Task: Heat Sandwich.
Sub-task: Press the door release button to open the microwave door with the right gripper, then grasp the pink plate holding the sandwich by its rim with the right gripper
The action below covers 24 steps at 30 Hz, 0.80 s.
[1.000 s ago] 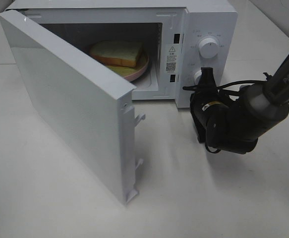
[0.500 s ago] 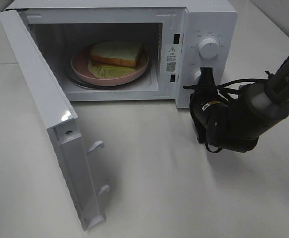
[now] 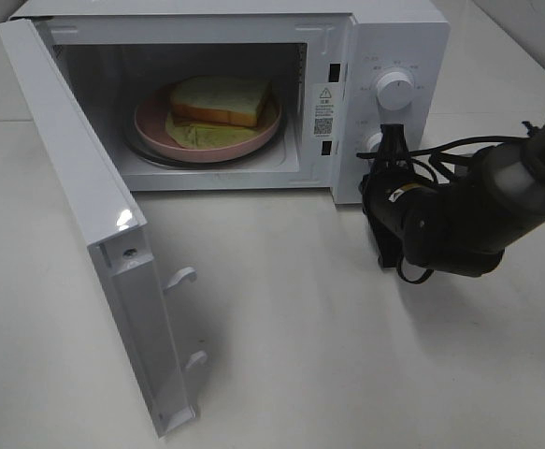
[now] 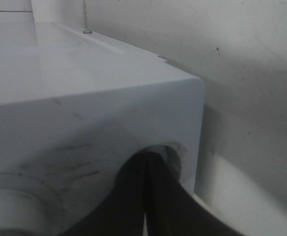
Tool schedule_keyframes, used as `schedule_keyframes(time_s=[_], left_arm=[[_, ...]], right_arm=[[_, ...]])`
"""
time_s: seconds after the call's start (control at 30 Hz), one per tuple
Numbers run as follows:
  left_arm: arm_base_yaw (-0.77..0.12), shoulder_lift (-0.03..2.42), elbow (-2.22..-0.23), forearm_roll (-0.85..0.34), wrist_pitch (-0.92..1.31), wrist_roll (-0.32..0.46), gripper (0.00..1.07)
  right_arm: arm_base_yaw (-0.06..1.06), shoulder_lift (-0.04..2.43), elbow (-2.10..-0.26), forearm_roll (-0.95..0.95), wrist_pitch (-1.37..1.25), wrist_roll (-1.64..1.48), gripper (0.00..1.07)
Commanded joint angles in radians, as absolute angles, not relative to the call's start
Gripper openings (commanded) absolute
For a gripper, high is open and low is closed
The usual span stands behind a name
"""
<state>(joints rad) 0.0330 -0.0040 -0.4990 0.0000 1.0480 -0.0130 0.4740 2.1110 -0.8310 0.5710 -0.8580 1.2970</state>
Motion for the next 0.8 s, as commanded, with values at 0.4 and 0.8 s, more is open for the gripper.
schedule_keyframes(time_s=[0.4,0.8], left_arm=[[0.036,-0.032,-0.494,0.0,1.037,-0.012,0.98],[0.036,-0.032,-0.494,0.0,1.037,-0.012,0.98]], right_arm=[[0.469,1.871,-0.678,0.531,-0.606,1.059,0.01],[0.469,1.691,-0.653,0.564,-0.259,0.652,0.04]])
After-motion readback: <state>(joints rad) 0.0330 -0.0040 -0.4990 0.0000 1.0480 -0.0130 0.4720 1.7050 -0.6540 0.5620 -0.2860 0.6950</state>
